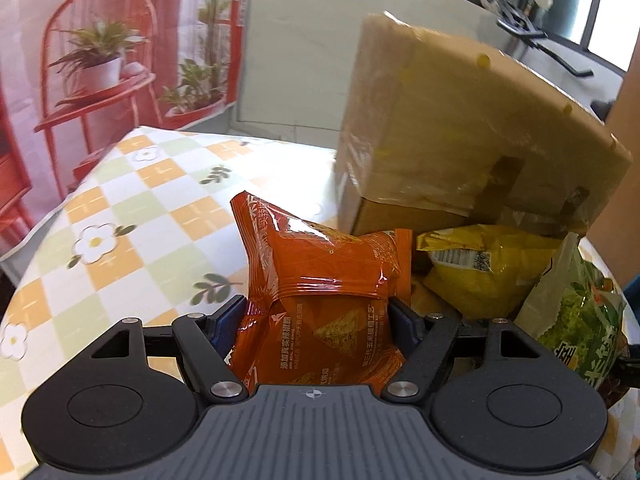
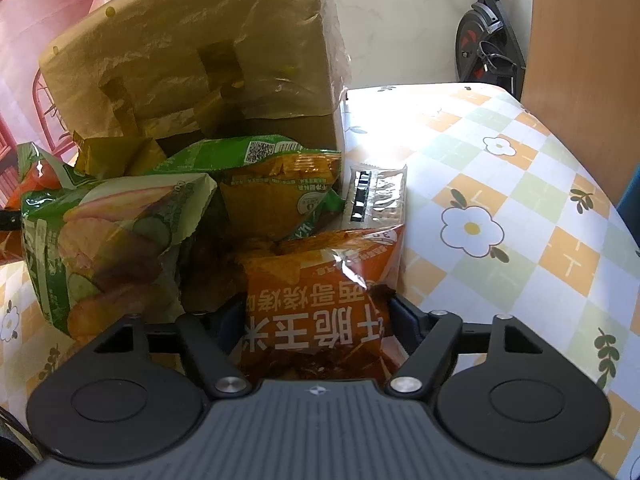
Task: Organize snacks
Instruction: 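Close the right tool on the orange corn-snack bag while the left tool grips the orange chip bag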
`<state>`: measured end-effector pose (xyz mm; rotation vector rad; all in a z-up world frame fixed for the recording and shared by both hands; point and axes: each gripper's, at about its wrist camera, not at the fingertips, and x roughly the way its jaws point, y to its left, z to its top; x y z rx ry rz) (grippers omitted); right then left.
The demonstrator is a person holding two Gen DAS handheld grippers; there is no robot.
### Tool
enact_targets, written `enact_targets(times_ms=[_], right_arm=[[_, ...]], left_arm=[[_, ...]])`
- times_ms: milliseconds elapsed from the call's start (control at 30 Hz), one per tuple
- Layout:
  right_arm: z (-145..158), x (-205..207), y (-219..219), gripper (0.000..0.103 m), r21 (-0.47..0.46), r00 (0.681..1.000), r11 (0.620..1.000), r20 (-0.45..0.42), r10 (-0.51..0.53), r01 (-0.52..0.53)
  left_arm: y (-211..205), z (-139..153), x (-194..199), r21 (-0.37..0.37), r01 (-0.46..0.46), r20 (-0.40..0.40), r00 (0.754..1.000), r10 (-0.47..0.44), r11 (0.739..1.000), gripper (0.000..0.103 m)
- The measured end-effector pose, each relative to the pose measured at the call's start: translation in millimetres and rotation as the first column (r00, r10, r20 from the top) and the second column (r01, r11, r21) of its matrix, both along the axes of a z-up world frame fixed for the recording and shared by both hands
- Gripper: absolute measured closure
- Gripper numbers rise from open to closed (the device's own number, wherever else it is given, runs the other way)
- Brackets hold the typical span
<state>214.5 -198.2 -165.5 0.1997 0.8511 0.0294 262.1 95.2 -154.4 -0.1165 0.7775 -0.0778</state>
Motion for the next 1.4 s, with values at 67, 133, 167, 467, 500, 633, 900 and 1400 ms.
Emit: enact_targets(times_ms=[67, 133, 167, 467, 500, 633, 900, 1400], right_arm=[[2.4, -2.4, 0.7, 0.033, -0.012, 1.0, 1.0, -0.001, -0.004, 0.004], [4.8, -5.4, 0.0, 0.034, -0.023, 1.0, 1.0, 0.001, -0.014, 0.014], [6.1, -7.1, -1.2, 0.035, -0.026, 1.0, 0.999, 0.003, -0.021, 0.021], [26.0, -23.5, -18.7, 0.035, -0.023, 0.993, 0.995, 0.067, -0.099, 0.101], [29.0, -25.3, -20.5, 0.035, -0.026, 0.991, 0.994, 0.076, -0.107, 0.109], [43.0, -30.6, -24.4, 0.035, -0.04, 0.985, 0.99, 0.119, -0.128, 0.134], [80.2, -31.8, -27.2, 0.035, -0.062, 0.965, 0.987, 0.226, -0.133, 0.15], [158.3, -13.5, -14.9, 0.035, 0.009, 0.896, 0.999, 0.442, -0.037, 0.037]], left_arm=[[4.0, 1.7, -2.1, -0.008, -0.023, 0.004, 1.0, 0.023, 1.0, 0.027], [5.8, 4.9, -6.8, -0.01, -0.048, 0.011, 0.999, 0.048, 0.999, 0.026], [10.3, 7.3, -9.8, -0.013, -0.06, 0.014, 0.998, 0.06, 0.998, 0.026], [31.0, 25.5, -34.7, -0.052, -0.186, 0.045, 0.981, 0.188, 0.981, 0.026], [33.9, 29.6, -37.0, -0.048, -0.194, 0.058, 0.979, 0.196, 0.98, 0.026], [39.9, 45.0, -44.6, -0.053, -0.219, 0.113, 0.968, 0.224, 0.974, 0.026], [30.8, 61.1, -49.3, -0.07, -0.186, 0.157, 0.968, 0.195, 0.98, 0.026], [-29.7, 124.8, -24.9, -0.025, 0.004, 0.346, 0.938, 0.005, 1.0, 0.026]])
